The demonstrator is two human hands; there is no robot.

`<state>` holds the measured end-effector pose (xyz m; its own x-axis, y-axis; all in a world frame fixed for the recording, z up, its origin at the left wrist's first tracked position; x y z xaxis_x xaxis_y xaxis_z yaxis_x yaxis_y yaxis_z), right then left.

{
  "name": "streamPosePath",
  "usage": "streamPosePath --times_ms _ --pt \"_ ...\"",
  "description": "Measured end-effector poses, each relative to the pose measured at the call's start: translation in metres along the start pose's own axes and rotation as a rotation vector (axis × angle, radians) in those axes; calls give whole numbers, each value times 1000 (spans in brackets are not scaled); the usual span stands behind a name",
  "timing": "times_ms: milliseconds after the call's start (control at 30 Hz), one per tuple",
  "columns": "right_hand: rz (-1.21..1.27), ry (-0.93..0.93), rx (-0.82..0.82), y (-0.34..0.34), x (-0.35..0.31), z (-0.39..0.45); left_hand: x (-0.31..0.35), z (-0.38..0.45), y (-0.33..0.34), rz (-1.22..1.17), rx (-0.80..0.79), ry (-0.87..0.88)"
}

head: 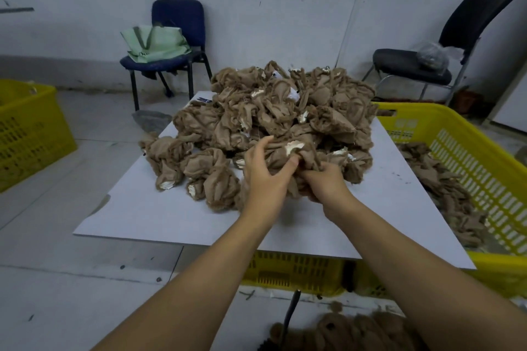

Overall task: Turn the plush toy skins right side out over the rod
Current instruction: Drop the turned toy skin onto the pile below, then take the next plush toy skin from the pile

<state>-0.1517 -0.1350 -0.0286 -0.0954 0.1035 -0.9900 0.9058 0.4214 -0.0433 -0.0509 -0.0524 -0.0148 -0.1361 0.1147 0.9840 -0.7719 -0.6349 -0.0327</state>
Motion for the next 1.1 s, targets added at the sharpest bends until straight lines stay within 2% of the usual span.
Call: streamPosePath --times_ms 67,167,233,367,433,533,600,700,767,867,900,1000,1100 --pt "7 109 38 -10 1 -8 1 -2 -9 66 -40 -44" --pt "42 259 29 -22 0 -17 -5 -11 -19 30 -265 -211" --pt "82 362 -18 -21 1 -25 -11 -19 -26 164 -357 -208" --pt "312 507 -123 -10 -1 -39 -6 -24 -35 354 -256 -228" --pt "445 484 -178 -10 -8 -40 -5 -23 -36 397 -222 -209" --pt "565 382 -177 -8 -17 -41 1 -28 -31 211 -87 -242" --pt "541 293 -150 -7 -17 -42 7 -29 -23 76 28 -258" --pt "238 190 -156 -11 -14 -51 23 -35 -15 104 120 -121" --pt "95 174 -294 -11 -15 -60 33 -44 -13 205 47 42" --pt "264 123 -444 -10 -23 -74 51 -63 -10 465 -113 421" --pt "356 107 -468 -10 -25 -76 55 -68 -11 475 -159 477" --pt "509 89 -456 -14 -32 -89 64 -84 -20 328 -250 444" --pt "580 73 -404 -14 -36 -102 69 -99 -31 418 -97 536"
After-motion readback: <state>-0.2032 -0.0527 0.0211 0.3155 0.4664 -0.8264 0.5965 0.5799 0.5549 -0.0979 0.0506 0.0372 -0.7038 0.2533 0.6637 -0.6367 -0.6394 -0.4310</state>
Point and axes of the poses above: each hand's wrist, its own z-axis towards the middle knuckle, its own y-axis out of the palm, x = y × z, the point moved 2 cm from there along z, towards the middle knuckle, and after that the axes turned 3 degrees about -z, right-handed, at the moved point
